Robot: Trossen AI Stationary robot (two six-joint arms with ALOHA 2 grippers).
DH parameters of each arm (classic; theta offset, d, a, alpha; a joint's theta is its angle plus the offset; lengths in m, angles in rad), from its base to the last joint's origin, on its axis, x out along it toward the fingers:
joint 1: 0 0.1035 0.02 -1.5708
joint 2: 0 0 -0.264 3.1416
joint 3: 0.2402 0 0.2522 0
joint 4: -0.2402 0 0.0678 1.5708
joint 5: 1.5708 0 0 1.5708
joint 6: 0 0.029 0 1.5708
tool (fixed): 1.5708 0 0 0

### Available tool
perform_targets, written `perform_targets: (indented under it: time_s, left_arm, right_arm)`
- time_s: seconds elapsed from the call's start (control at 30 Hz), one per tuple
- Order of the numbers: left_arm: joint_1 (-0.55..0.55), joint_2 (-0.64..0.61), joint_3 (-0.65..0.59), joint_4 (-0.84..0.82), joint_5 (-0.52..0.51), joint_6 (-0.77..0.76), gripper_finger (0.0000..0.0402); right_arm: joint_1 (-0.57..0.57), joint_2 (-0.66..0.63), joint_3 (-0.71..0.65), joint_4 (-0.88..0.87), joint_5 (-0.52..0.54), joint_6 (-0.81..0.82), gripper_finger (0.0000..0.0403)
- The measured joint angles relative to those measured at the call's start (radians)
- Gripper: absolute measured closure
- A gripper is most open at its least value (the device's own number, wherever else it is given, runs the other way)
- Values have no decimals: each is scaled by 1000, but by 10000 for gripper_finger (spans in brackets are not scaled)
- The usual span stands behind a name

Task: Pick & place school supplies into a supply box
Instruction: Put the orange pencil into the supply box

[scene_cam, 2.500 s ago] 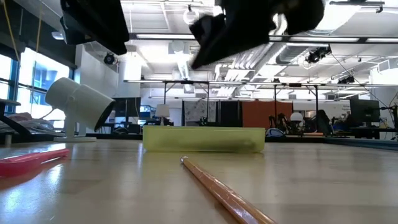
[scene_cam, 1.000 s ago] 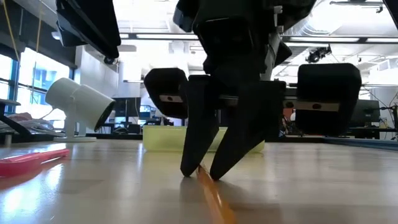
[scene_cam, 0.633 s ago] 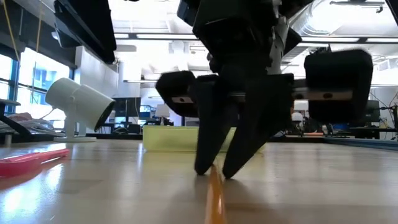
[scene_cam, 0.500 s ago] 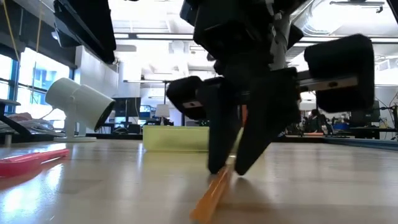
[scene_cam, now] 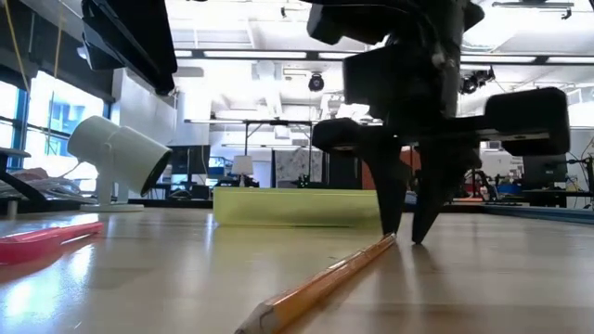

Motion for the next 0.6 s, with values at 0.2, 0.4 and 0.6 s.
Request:
perform_targets:
  time_s: [0.2,0.4,0.6]
  left_arm:
    - [0,0,0,6,-1,-7,275]
    - [0,0,0,8,-1,-27,275]
    - [0,0,0,24,-1,-27,275]
  right_arm:
    - [2,-3,-16,22,17,-17,321]
    - [28,-5,-3,59,38,-74,321]
    - [36,-5,-3,87,70,-131,321]
